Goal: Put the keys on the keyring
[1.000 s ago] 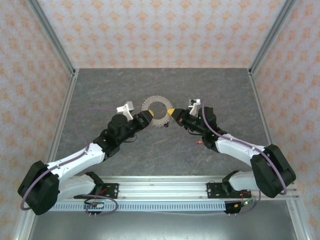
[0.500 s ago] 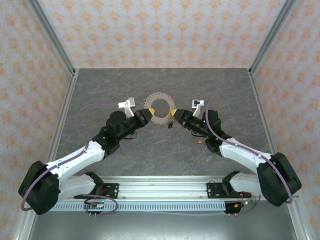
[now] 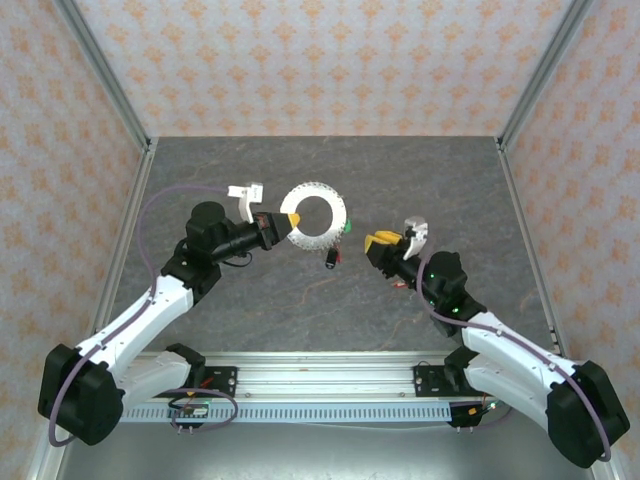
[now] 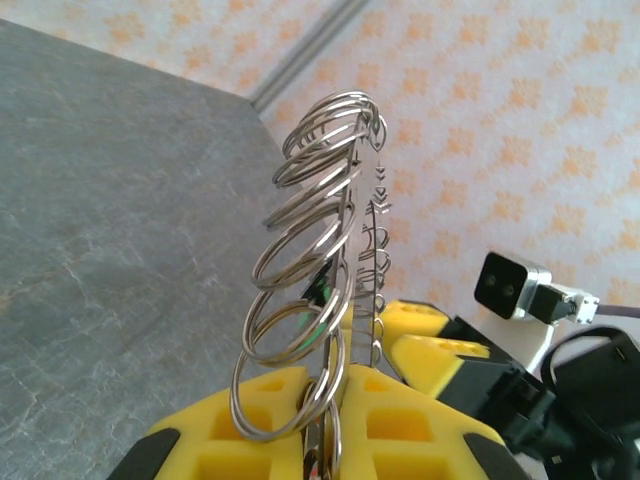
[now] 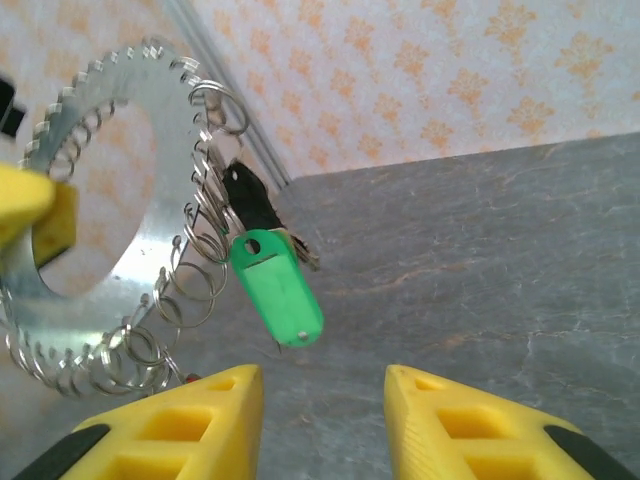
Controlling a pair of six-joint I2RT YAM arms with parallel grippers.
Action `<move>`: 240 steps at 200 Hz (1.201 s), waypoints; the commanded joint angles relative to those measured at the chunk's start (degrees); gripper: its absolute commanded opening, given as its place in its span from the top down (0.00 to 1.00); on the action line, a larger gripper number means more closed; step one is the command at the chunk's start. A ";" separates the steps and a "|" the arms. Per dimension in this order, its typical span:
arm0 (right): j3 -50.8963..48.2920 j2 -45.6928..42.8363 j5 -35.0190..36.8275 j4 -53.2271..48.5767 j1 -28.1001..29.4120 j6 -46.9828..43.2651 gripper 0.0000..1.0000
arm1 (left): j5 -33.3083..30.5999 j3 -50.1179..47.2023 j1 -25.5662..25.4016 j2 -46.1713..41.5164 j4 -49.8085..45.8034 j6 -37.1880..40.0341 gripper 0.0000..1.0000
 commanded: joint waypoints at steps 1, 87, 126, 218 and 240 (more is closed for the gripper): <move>-1.03 -1.38 -7.04 5.49 0.25 -15.14 0.66 | 8.04 4.83 0.34 1.07 -5.35 7.61 1.00; -4.81 -2.74 -15.37 4.28 1.57 -40.32 0.74 | 10.65 13.64 0.36 3.59 -20.23 20.36 1.00; -5.36 -2.64 -16.50 7.09 2.17 -41.61 0.74 | 10.88 16.61 0.36 4.70 -24.12 23.46 1.00; -3.98 1.64 -16.58 10.97 4.05 -43.84 0.79 | 11.49 19.87 0.38 6.29 -28.51 26.70 1.00; -3.95 2.37 -16.20 12.40 4.29 -43.73 0.79 | 11.43 19.87 0.34 6.03 -28.76 26.96 1.00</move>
